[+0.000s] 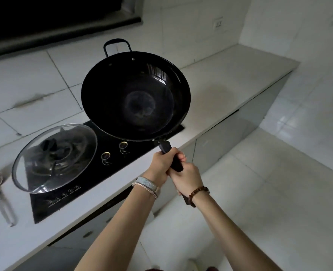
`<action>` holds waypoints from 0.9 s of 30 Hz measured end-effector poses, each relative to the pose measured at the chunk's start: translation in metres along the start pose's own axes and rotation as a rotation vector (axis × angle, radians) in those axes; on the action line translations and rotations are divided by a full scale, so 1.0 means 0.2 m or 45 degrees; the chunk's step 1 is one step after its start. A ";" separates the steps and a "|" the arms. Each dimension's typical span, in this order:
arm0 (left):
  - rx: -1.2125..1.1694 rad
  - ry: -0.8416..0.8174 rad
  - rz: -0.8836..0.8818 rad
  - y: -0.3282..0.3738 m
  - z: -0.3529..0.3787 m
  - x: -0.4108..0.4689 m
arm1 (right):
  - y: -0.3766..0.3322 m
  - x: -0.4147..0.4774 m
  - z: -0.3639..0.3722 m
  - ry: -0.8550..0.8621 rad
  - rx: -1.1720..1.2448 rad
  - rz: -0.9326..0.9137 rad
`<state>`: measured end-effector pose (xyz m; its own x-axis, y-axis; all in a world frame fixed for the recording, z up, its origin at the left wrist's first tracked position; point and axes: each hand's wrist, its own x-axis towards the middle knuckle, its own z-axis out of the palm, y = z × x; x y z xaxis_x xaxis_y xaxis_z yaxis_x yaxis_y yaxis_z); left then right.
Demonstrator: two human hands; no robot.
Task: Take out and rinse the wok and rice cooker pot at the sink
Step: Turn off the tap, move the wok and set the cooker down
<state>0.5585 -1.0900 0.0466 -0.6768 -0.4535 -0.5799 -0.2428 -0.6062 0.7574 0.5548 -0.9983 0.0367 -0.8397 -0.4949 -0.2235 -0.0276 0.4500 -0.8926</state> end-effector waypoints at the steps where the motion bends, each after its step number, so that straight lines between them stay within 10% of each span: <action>1: 0.004 -0.017 -0.008 0.00 0.06 0.03 | 0.02 0.03 -0.05 0.020 -0.006 0.004; 27: 0.145 -0.251 -0.211 0.10 1.08 1.06 | 0.26 1.10 -0.87 0.097 0.038 0.218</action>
<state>0.2615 -1.0569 0.0031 -0.7407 -0.2121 -0.6374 -0.4300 -0.5793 0.6925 0.2740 -0.9553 0.0085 -0.8692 -0.3548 -0.3443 0.1348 0.4999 -0.8555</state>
